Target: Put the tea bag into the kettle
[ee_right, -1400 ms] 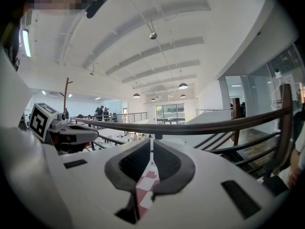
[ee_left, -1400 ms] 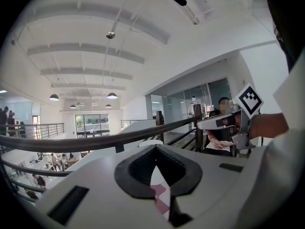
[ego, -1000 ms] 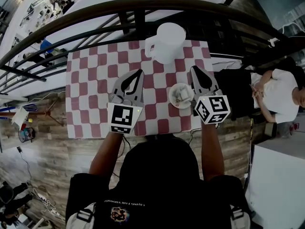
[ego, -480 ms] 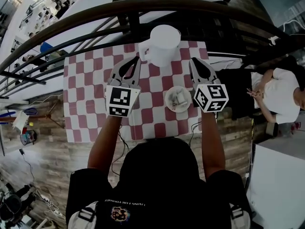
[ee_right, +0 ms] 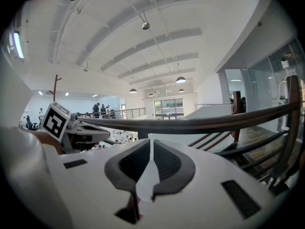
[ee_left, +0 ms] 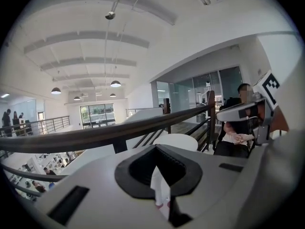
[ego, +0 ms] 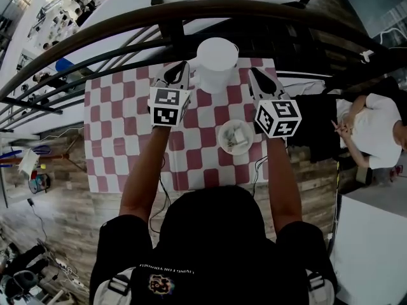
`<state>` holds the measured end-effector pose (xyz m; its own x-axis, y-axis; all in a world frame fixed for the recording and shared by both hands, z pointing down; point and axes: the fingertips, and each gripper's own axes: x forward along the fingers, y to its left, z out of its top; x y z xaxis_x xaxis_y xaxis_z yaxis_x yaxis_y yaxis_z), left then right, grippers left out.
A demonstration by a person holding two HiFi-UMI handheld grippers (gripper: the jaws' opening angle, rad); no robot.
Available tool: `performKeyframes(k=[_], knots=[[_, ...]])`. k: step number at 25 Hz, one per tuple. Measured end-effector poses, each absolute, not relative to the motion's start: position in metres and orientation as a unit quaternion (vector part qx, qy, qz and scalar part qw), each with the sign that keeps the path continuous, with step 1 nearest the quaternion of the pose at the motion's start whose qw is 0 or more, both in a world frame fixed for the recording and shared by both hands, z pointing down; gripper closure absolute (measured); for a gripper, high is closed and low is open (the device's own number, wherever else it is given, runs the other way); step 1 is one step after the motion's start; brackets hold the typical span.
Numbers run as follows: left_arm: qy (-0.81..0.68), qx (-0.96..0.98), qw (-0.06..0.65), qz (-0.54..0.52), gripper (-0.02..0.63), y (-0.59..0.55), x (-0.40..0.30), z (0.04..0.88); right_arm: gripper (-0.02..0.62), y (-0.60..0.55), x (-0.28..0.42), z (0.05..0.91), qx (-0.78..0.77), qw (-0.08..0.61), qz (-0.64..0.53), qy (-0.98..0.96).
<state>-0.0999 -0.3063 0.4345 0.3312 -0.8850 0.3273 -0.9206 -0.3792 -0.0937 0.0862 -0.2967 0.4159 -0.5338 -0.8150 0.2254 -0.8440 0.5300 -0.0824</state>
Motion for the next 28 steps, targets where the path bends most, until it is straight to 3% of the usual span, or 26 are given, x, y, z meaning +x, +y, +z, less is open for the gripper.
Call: performKeyframes(k=[28], knots=[[-0.555,0.802,0.098,0.196,0.604,-0.333,-0.106,0.475,0.561,-0.344,0.064,0.418,0.451,0.080,0.110,-0.882]])
